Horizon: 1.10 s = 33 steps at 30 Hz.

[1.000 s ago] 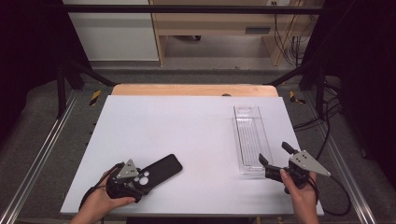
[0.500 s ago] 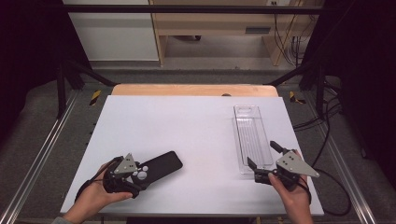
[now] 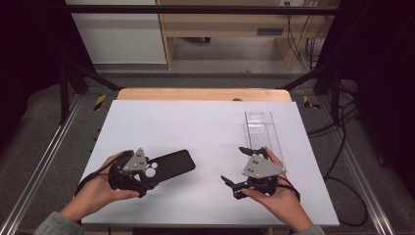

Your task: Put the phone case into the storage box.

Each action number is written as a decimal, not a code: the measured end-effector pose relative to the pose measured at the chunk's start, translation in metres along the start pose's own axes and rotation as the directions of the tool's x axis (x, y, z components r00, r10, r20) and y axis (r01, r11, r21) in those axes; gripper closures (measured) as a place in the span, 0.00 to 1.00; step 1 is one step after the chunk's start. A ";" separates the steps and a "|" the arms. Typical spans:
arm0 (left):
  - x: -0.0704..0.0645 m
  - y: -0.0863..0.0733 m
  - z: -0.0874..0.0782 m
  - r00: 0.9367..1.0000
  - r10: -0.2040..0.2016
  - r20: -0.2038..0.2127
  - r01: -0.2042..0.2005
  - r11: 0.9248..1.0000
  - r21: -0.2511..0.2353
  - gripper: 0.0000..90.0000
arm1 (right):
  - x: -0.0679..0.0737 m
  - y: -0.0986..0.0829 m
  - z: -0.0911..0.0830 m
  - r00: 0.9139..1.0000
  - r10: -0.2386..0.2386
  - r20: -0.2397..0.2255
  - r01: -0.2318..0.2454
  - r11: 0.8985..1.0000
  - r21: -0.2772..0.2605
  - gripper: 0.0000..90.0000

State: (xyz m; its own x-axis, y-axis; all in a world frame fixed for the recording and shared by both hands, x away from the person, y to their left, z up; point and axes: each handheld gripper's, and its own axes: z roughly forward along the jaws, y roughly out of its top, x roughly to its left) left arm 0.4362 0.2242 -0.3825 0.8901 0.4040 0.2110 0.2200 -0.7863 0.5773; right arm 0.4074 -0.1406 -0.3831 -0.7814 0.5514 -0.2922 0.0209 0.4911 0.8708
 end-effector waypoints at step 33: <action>-0.009 0.046 -0.001 0.983 0.179 0.033 -0.181 0.980 0.083 0.18 | 0.052 0.046 0.076 0.895 -0.306 -0.326 0.364 0.922 0.134 0.56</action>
State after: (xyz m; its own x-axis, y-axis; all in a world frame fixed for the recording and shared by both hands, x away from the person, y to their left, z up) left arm 0.4383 0.1853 -0.3572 0.9276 0.2416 0.2848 0.0879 -0.8824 0.4623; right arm 0.4155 -0.0380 -0.3879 -0.9084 0.1232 -0.3995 -0.1820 0.7436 0.6434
